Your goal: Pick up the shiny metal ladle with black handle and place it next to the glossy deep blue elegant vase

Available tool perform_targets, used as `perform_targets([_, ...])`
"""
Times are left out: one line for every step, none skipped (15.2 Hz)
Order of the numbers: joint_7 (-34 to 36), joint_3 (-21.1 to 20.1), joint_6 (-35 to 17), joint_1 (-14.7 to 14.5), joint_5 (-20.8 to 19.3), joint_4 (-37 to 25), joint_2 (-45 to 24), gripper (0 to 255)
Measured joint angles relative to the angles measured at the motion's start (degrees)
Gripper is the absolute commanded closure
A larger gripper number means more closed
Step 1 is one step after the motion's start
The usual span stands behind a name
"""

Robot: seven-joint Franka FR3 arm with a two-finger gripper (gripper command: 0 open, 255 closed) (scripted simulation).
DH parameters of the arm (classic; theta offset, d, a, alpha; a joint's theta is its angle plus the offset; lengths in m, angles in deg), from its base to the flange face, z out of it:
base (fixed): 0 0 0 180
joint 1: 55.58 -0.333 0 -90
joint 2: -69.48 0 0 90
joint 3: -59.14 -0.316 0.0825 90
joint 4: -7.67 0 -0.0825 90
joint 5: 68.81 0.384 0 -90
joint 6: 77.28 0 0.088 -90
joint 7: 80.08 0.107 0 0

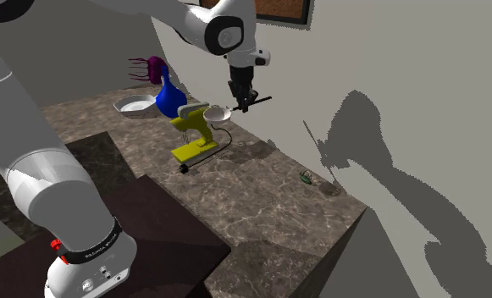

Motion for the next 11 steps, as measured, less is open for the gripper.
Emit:
perform_targets([0.1,0.0,0.8,0.0,-0.1,-0.4,0.4,255])
perform_targets([0.2,0.0,1.5,0.0,-0.2,-1.1,0.5,255])
perform_targets([0.3,0.0,2.3,0.0,-0.3,-1.5,0.8,255])
perform_targets([0.4,0.0,3.1,0.0,-0.3,-2.2,1.0,255])
perform_targets([0.6,0.0,3.8,0.0,-0.4,-2.6,1.1,255])
perform_targets([0.6,0.0,4.4,0.0,-0.4,-3.1,1.4,255])
perform_targets([0.7,0.0,5.4,0.0,-0.5,-4.0,1.5,255])
perform_targets([0.8,0.0,6.1,0.0,-0.6,-4.4,1.7,255])
perform_targets([0.9,0.0,6.8,0.0,-0.6,-4.9,2.0,255])
perform_targets([1.0,-0.1,7.7,0.0,-0.7,-5.5,2.2,255])
perform_targets([1.1,-0.1,8.4,0.0,-0.7,-6.2,2.3,255])
